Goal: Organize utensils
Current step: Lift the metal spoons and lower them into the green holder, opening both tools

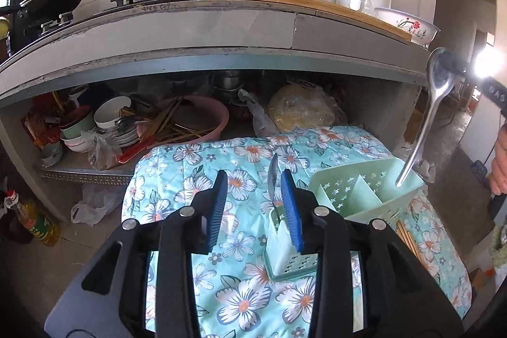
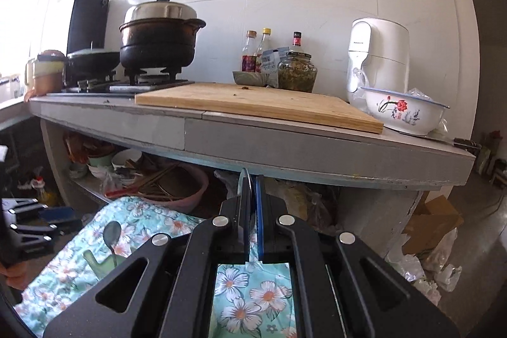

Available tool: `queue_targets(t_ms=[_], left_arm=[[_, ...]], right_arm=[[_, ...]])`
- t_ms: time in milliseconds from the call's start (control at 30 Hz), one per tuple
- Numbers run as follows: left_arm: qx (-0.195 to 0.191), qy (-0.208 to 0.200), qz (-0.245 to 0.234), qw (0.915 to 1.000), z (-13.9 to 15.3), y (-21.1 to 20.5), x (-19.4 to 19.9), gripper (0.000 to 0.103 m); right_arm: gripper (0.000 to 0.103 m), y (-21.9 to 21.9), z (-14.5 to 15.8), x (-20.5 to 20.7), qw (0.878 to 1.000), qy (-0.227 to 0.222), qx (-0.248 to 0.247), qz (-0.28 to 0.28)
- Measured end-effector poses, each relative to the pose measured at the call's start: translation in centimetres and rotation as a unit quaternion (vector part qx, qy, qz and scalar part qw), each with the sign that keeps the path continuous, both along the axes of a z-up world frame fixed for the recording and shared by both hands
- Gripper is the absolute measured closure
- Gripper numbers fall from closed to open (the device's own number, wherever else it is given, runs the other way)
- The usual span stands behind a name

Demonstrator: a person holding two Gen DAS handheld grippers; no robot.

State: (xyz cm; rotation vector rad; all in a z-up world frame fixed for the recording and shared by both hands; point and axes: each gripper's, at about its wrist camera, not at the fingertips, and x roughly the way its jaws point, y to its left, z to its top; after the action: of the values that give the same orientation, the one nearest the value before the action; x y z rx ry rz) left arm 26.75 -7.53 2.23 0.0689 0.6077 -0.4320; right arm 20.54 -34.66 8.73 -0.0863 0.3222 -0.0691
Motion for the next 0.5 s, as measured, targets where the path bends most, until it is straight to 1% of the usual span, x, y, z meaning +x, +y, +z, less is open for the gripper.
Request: queue_targets(t_ms=[67,167,233,367,500], left_arm=[[-0.005,-0.003,0.005,1.0000,0.0,1.0,-1.1,0.063],[-0.013,0.001,0.011,0.9999,-0.3,2.3,-2.7,0.059],[-0.017,0.004,0.011,0.9998,-0.7,3.0,-3.7,0.057],[-0.020,0.009,0.010,0.9997,-1.7,4.1,-5.8,0.050],[-0.026,0.022,0.009,0.9994,-3.0,4.6,-7.4,0.048]], right_arm=[[0.100,0.9,-1.3,0.4,1.000,0.005,-0.021,0.008],[0.100,1.9,-3.2,0.9,0.999,0.017,-0.043,0.021],[0.100,2.4,-4.3,1.1,0.998,0.028,-0.044,0.036],[0.100,3.3,-6.4,1.0,0.995,0.054,-0.043,0.066],[0.099,4.1,-8.0,1.2,0.991,0.087,-0.044,0.089]])
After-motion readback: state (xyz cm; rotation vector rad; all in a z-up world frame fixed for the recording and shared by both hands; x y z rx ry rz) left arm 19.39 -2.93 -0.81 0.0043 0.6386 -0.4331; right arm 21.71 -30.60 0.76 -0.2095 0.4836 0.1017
